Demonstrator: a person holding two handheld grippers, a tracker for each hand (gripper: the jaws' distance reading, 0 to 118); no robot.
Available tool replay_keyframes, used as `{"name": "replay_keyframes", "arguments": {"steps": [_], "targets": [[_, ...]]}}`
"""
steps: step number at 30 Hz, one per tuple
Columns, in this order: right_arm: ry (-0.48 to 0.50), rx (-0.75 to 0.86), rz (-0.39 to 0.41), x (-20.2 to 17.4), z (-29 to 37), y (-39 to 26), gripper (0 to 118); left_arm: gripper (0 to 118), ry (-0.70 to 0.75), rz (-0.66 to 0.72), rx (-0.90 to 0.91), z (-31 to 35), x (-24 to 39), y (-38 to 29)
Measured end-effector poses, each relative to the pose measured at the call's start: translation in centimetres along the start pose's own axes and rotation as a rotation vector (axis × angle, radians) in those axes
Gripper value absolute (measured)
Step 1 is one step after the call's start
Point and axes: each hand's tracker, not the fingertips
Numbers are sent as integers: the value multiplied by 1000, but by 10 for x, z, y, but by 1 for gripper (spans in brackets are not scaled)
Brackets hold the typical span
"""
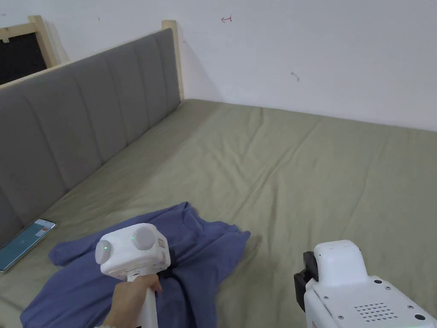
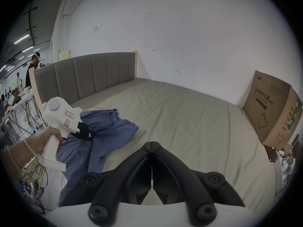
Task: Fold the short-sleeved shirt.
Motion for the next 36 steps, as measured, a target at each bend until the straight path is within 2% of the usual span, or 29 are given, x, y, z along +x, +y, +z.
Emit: {"name": "replay_keyframes", "arguments": {"steps": [6, 10, 13, 17, 21, 26, 29, 32, 36], "targets": [[-67, 28, -45, 30, 19, 3, 0, 7, -194, 133, 71, 46, 3, 13], [-130, 46, -76, 51, 35, 3, 0, 7, -209, -18, 123, 75, 56, 19], [-180, 66, -100, 69, 52, 2, 0, 7, -359, -42, 132, 95, 101, 16], [-283, 93, -141, 100, 78, 1, 0, 7, -471, -248, 144, 126, 197, -2], [-396, 129, -196, 138, 112, -4, 0, 7, -726, -369, 92, 161, 295, -39], [-557, 151, -276, 188, 157, -17, 0, 7, -879, -614, 44, 187, 399, -118], [-637, 151, -330, 216, 184, -32, 0, 7, -871, -737, -38, 166, 440, -172], [-707, 122, -388, 239, 203, -55, 0, 7, -721, -810, -131, 111, 458, -231], [-744, 37, -481, 263, 212, -90, 0, 7, -584, -854, -339, 30, 450, -302]]}}
